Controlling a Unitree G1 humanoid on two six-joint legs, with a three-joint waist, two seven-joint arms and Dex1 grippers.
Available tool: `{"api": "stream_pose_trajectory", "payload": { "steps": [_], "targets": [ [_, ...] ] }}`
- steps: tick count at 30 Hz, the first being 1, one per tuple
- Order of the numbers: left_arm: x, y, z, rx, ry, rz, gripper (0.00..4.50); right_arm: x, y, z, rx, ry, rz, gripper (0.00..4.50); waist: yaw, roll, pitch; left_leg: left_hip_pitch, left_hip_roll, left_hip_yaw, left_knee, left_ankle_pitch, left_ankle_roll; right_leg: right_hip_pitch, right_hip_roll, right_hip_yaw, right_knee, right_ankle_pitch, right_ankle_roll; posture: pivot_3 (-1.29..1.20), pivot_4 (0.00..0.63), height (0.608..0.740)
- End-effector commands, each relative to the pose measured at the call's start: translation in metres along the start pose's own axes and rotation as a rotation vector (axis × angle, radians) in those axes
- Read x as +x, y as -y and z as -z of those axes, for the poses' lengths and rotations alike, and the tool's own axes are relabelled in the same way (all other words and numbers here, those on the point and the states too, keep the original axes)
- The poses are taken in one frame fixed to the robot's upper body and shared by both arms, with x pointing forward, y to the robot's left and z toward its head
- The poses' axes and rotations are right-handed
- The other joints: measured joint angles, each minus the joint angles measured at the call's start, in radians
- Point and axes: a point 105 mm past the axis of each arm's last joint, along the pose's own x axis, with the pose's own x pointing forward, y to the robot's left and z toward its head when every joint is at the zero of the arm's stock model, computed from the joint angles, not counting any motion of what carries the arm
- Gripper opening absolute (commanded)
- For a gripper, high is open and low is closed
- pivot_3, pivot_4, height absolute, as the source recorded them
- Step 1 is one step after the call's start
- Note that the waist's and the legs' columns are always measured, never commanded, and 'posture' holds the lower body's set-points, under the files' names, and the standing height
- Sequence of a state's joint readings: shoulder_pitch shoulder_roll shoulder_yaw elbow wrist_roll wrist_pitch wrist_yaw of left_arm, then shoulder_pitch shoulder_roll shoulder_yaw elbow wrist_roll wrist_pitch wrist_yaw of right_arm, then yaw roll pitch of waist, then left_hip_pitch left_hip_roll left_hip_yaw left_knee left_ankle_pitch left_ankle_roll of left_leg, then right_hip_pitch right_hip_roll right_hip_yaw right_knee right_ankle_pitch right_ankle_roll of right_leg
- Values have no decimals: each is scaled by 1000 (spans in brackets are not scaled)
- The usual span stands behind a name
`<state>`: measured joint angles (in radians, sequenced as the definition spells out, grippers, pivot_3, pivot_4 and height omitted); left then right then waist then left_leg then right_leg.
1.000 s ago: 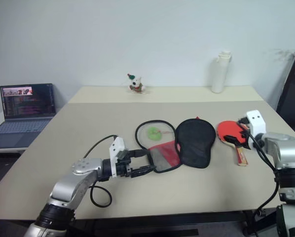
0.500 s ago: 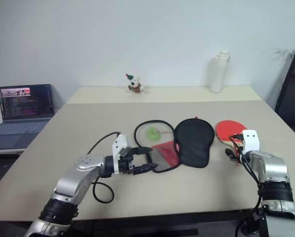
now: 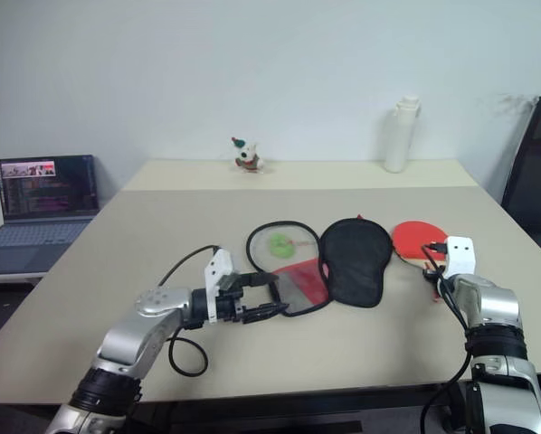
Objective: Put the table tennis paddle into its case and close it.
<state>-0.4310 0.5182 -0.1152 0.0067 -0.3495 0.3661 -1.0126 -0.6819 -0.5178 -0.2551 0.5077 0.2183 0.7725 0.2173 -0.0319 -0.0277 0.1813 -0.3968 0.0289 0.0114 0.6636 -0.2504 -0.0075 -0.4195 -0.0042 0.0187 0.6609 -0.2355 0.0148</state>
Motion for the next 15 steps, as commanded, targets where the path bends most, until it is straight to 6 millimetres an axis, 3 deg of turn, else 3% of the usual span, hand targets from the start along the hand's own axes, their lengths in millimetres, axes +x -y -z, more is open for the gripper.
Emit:
{"api": "stream_pose_trajectory", "payload": {
  "steps": [1,5,8,15],
  "targets": [
    [-7,-1,-11,45,21,-21,3931,-16,14,-43,-20,149,78,1096,0,1,1,0,-1,0,0,0,0,0,-1,1,0,1,1,0,150,740],
    [-11,-1,-9,38,16,-31,3931,-37,4,-70,-49,229,74,1096,1,6,3,-3,-2,2,-1,0,0,-4,-2,3,-2,1,2,0,150,740],
    [-14,-1,-7,33,13,-36,3931,-57,-27,-80,-10,277,7,1096,0,6,4,-5,0,1,-3,0,0,-7,-1,3,-2,1,2,0,150,740],
    [-14,0,-7,28,7,-35,3931,-73,-111,-48,132,220,-145,1096,0,7,4,-3,2,-4,-4,0,0,-6,4,0,3,-1,-2,0,150,740]
  ]
}}
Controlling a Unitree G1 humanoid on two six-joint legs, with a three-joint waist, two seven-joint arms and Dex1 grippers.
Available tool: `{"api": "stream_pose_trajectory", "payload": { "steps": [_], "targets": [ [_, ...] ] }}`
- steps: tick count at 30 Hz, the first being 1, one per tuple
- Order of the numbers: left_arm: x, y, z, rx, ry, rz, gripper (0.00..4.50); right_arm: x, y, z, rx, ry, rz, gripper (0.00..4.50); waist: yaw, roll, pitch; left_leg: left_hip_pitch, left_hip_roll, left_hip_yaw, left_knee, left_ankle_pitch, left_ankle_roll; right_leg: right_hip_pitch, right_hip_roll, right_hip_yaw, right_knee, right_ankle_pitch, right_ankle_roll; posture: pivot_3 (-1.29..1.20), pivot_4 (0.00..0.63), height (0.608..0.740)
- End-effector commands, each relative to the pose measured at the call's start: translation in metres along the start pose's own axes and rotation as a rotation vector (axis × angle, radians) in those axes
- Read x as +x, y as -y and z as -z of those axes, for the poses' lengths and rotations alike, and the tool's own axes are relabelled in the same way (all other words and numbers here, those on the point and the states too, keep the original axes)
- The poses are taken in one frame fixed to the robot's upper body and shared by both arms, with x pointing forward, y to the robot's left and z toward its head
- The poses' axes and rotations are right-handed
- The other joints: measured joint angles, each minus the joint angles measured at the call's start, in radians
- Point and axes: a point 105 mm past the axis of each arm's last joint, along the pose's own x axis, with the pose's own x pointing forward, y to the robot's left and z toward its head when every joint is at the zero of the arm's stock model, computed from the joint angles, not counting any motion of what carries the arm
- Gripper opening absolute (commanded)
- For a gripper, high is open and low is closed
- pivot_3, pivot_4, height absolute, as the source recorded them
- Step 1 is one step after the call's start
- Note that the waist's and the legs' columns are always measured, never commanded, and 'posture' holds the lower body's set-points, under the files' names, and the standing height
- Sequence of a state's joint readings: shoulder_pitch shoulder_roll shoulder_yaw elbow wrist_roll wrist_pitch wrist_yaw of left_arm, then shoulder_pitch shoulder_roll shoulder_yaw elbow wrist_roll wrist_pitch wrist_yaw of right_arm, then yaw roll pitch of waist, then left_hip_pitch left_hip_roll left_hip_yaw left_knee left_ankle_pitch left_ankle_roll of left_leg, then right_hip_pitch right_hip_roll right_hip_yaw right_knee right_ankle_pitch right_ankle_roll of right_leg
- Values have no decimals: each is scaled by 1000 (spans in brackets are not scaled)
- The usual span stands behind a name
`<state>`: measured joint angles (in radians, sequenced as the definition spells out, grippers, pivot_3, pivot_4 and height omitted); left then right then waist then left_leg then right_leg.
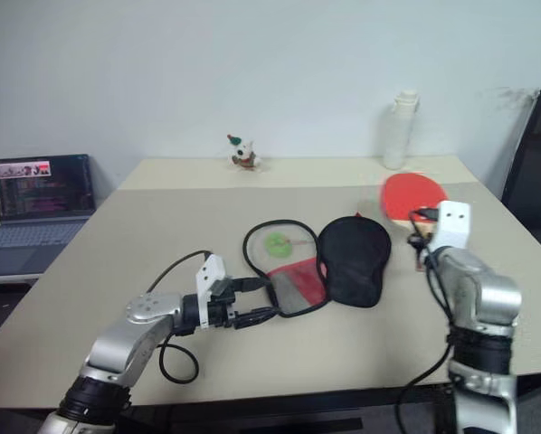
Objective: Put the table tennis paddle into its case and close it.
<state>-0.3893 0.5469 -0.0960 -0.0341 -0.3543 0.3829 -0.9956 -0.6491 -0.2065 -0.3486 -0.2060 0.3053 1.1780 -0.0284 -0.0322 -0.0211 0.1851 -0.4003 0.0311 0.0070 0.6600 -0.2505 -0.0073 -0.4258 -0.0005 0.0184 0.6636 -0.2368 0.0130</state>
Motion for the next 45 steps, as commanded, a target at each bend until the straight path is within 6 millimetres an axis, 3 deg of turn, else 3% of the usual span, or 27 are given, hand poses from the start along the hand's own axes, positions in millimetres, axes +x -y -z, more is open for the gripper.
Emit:
{"api": "stream_pose_trajectory", "payload": {
  "steps": [1,8,20,29,36,39,45],
  "targets": [
    [-4,0,-11,34,27,-1,3931,-11,-29,4,33,21,-27,1096,1,0,0,0,0,-1,0,0,0,0,0,-1,0,0,0,0,150,740],
    [-2,-1,-11,41,23,8,3931,-3,-63,25,23,-25,-68,1096,2,1,0,-1,-3,2,1,0,0,0,-5,-1,-2,0,1,0,150,740],
    [1,2,-10,38,25,7,3931,27,-62,41,26,-41,-21,1096,0,1,0,-1,-2,1,0,0,0,0,-3,0,-2,0,0,0,150,740],
    [1,3,-10,38,24,6,3931,31,-66,52,41,-75,-24,1096,0,1,0,-1,-1,1,0,0,0,0,-3,0,-2,0,0,0,150,740],
    [0,1,-7,35,20,1,3931,29,-68,49,27,-56,-22,3377,0,1,0,-1,-1,1,0,0,0,0,-3,-1,-2,0,0,0,150,740],
    [-3,-2,-4,29,18,-16,3931,19,-74,33,-70,13,-79,4421,0,1,0,-1,-1,1,0,0,0,0,-3,0,-2,0,0,0,150,740],
    [-17,-21,6,5,0,-122,3931,-26,-77,-3,-205,137,-334,4470,1,1,0,-1,-1,1,0,0,0,0,-3,-1,-3,0,0,0,150,740]
  ]
}}
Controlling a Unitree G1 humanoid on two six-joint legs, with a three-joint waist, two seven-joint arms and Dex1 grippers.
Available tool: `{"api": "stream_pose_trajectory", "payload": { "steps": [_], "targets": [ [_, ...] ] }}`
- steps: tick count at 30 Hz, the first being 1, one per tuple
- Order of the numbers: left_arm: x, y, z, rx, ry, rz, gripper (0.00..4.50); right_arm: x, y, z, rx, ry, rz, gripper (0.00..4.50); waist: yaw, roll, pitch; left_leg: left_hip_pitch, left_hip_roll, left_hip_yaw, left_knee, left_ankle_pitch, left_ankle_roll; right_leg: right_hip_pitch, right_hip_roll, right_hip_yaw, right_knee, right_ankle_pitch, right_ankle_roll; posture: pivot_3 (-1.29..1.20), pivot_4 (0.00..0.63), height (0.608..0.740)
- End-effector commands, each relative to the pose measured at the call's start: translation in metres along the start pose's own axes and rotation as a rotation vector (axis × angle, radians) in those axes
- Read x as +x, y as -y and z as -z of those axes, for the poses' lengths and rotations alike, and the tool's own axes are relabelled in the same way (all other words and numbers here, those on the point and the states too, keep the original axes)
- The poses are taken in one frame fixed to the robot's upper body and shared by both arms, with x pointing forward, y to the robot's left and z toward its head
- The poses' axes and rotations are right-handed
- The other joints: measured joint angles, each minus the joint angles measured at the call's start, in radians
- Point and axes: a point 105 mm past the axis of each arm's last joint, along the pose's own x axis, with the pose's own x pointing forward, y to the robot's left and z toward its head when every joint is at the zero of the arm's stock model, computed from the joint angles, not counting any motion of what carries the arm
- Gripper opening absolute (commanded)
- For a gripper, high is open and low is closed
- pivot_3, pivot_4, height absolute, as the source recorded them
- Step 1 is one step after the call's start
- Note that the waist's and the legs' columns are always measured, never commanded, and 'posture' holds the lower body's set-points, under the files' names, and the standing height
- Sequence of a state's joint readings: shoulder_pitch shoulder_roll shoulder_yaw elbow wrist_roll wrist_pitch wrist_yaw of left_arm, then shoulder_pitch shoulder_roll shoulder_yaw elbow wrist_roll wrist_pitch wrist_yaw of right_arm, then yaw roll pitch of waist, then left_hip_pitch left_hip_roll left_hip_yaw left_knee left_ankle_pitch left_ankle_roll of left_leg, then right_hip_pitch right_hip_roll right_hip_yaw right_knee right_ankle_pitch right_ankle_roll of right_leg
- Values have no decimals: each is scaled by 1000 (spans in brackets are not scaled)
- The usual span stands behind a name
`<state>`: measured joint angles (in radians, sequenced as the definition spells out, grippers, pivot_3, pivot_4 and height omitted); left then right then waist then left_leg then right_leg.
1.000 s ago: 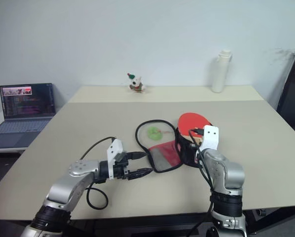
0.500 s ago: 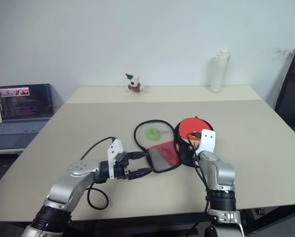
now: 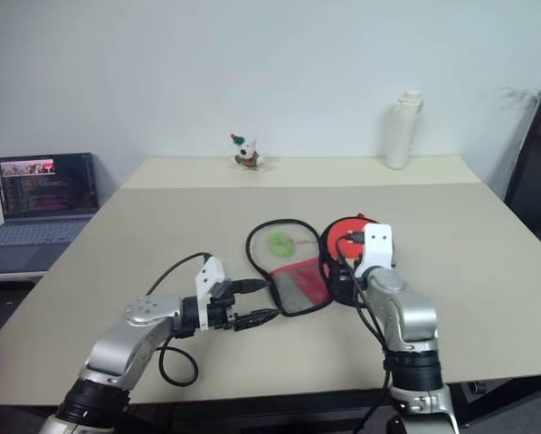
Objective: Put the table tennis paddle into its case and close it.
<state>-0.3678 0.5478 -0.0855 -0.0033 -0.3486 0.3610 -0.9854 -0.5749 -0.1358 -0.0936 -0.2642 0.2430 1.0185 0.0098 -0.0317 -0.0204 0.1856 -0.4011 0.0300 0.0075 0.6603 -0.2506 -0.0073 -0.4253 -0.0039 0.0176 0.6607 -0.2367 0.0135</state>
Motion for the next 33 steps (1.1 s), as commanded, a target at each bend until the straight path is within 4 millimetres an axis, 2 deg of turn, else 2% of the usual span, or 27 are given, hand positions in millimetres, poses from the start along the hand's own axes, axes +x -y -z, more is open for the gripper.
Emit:
{"api": "stream_pose_trajectory", "payload": {
  "steps": [1,4,7,9,16,22,24,28,33],
  "targets": [
    [-15,-24,-3,28,4,-122,3931,-30,-9,-28,-57,77,-207,4470,1,0,0,0,0,0,0,0,0,0,0,0,0,0,0,0,150,740],
    [-20,-43,-1,42,-13,-205,3931,-48,-1,-40,-89,73,-307,4470,2,0,0,1,0,0,1,0,0,1,0,-1,0,0,0,0,150,740],
    [-24,-72,1,49,-40,-332,3376,-63,12,-50,-135,66,-359,4500,3,-1,0,1,-1,-1,1,0,0,2,0,-2,0,0,0,0,150,740],
    [-21,-85,1,61,-65,-377,2695,-67,15,-52,-152,57,-370,4500,4,-1,0,1,-1,-1,1,0,0,2,1,-3,-1,0,0,0,150,740],
    [-8,-100,6,68,-133,-420,134,-68,18,-53,-159,57,-364,4500,1,-1,0,0,-1,1,0,0,0,2,1,-1,-3,0,0,0,150,740],
    [5,-105,21,54,-205,-426,62,-69,19,-53,-177,57,-361,4500,3,-1,0,0,-1,1,1,0,0,2,1,-2,-2,0,0,0,150,740],
    [10,-106,21,57,-206,-421,62,-69,21,-54,-185,58,-357,4500,5,-2,0,0,-1,1,1,0,0,2,1,-2,-2,0,0,0,150,740],
    [25,-108,8,75,-169,-401,62,-72,26,-55,-205,59,-356,4500,7,-2,0,0,-2,1,1,0,0,2,0,-2,-2,0,0,0,150,740],
    [52,-104,-27,79,-69,-335,62,-91,33,-49,-234,23,-421,4500,14,-4,1,-2,-2,2,1,0,0,2,0,-3,-4,0,1,0,150,740]
  ]
}}
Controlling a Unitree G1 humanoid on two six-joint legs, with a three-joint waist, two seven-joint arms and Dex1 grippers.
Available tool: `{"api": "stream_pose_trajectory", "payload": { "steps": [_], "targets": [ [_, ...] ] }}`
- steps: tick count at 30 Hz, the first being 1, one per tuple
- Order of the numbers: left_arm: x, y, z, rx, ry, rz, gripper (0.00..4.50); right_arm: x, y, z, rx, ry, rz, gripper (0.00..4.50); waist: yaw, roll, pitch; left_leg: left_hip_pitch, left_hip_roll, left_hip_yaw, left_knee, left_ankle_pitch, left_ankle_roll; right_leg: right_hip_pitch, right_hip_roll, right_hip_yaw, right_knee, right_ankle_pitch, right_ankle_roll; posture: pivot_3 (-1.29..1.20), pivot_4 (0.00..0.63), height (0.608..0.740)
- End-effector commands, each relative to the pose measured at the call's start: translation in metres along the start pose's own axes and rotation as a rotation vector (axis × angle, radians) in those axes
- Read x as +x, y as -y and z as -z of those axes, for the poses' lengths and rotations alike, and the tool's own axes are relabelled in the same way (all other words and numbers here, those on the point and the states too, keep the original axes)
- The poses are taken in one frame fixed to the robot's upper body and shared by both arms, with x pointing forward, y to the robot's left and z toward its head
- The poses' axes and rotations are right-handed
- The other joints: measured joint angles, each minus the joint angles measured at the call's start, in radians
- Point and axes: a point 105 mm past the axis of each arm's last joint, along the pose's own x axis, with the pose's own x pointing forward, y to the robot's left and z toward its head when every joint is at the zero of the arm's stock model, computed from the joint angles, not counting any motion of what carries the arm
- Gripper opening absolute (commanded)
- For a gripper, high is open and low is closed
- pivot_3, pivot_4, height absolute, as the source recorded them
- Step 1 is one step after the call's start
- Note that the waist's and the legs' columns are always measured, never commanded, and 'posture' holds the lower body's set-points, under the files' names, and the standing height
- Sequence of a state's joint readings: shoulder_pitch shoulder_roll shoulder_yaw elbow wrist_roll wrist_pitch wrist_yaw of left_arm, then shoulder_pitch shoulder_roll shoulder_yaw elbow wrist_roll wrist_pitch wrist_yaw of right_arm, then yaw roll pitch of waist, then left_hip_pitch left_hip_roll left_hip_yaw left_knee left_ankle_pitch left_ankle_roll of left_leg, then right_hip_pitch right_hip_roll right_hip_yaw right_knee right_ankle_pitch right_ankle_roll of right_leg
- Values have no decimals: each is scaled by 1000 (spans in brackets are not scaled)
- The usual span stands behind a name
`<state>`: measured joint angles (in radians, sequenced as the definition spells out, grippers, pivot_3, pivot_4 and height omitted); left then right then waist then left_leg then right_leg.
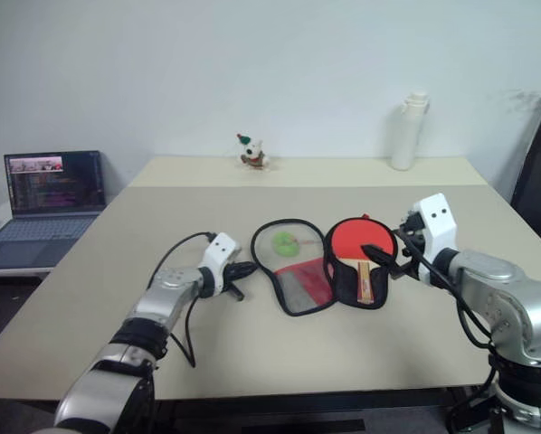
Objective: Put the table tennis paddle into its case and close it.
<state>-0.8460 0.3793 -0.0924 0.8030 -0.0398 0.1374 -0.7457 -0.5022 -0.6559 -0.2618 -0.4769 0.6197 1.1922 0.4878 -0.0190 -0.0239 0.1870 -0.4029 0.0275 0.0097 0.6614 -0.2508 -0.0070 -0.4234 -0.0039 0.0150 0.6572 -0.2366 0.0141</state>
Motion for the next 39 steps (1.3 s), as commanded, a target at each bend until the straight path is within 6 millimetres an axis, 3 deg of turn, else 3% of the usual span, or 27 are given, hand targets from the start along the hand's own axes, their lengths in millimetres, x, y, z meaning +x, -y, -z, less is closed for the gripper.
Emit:
{"api": "stream_pose_trajectory", "payload": {
  "steps": [1,12,19,21,27,30,34,39],
  "targets": [
    [9,4,-44,51,115,43,62,-20,-4,-12,-56,44,-44,4500,2,0,0,0,-1,0,0,0,0,0,0,0,0,0,0,0,150,740],
    [52,65,-141,175,293,227,62,-60,15,9,-96,-33,-26,4500,10,-2,1,-1,-3,2,0,0,0,0,1,-1,-1,0,1,0,150,740],
    [68,93,-176,187,357,234,62,-62,24,10,-84,-40,34,4500,3,-3,2,0,-3,3,0,0,0,0,2,0,-2,0,1,0,150,740],
    [67,91,-175,189,362,236,62,-58,25,11,-68,-38,42,4500,-2,-3,2,0,-3,3,0,0,0,0,3,0,-2,0,1,0,150,740],
    [51,71,-149,166,361,285,62,-25,42,22,19,-42,92,4500,-17,-3,2,3,-2,3,-1,0,0,0,4,2,1,0,1,0,150,740],
    [29,65,-128,135,381,397,62,-5,48,30,64,-59,89,4500,-19,-3,2,3,-1,4,-1,0,0,-1,5,3,2,0,1,0,150,740],
    [-14,47,-110,120,421,442,62,22,53,43,108,-115,70,4500,-15,-2,2,2,1,4,0,0,0,-3,5,3,3,0,0,0,150,740],
    [-56,41,-102,78,419,436,62,44,60,56,122,-148,76,4500,-6,-2,2,1,2,1,1,0,0,-2,4,3,4,0,0,0,150,740]
  ]
}}
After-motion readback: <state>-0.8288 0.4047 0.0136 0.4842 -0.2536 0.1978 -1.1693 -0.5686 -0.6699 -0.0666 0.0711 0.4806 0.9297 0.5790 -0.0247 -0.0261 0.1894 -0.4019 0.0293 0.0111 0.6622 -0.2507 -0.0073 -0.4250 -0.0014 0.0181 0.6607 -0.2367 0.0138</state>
